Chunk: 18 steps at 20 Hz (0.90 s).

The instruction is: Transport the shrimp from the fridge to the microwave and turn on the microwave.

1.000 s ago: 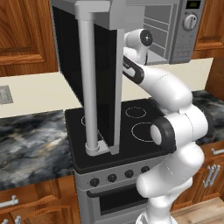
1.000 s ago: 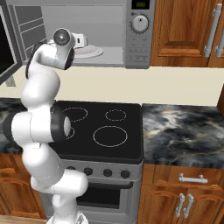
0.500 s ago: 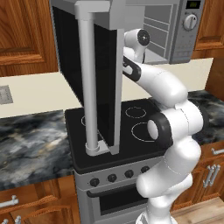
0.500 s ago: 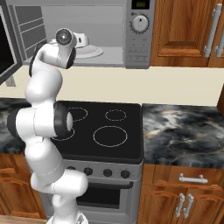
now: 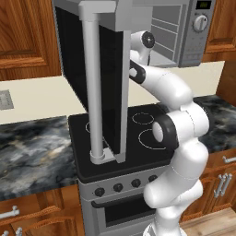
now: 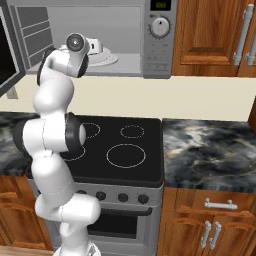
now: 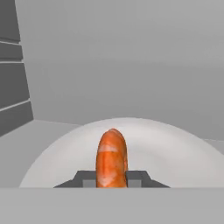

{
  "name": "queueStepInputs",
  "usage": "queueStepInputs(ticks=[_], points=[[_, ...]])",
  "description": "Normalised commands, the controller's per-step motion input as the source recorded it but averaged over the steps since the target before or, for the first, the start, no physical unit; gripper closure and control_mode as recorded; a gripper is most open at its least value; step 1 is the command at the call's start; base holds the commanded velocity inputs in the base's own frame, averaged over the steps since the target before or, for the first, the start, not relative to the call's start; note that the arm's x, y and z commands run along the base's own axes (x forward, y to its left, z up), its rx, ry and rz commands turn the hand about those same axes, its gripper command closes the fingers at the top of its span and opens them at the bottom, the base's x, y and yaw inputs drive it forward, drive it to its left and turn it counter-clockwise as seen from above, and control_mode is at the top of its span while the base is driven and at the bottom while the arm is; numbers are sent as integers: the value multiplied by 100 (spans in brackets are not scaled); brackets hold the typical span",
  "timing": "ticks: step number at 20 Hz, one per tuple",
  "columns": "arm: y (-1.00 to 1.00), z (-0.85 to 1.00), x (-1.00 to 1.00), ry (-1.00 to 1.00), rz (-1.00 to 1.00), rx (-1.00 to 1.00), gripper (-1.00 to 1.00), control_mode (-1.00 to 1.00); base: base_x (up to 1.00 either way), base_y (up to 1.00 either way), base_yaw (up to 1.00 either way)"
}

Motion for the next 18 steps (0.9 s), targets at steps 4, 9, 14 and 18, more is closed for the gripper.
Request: queueStepInputs(ticks=[4,9,14,18], points=[[5,-11,18,0,0,0,100,-100,0,0,0],[2,-3,20,0,0,0,100,-100,0,0,0],[3,0,19,0,0,0,100,-100,0,0,0],[1,0,15,0,0,0,100,-100,0,0,0]])
